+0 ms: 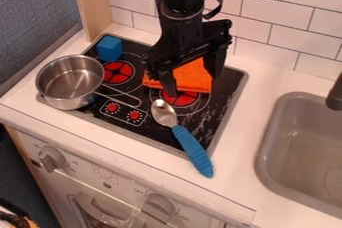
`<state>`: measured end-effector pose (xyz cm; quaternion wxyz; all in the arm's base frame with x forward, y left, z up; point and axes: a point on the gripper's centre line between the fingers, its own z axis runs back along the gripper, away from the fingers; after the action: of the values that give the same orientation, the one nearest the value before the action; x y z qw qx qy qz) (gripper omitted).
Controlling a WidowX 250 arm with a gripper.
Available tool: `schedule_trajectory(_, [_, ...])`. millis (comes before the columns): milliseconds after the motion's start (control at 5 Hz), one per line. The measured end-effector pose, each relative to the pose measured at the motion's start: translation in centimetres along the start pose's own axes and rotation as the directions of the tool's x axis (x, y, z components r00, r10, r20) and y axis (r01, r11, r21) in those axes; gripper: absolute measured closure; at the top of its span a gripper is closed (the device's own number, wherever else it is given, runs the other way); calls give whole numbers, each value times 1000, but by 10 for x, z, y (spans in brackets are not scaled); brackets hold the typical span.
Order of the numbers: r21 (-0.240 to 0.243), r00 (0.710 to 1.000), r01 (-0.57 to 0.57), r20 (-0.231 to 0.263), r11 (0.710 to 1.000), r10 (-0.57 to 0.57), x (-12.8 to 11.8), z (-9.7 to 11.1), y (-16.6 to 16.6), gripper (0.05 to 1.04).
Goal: Picked the orange cloth and put it between the cooktop and the sink
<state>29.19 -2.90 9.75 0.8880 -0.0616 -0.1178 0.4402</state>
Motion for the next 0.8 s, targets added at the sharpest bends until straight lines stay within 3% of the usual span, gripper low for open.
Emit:
schedule_trajectory(200, [18,1000,3,-18,1000,-3,-3,-6,2,83])
schedule_trajectory(400, [69,997,-51,-45,996,55,26,-13,25,84])
schedule_trajectory(800, [103,992,-94,-71,990,102,70,-27,28,84])
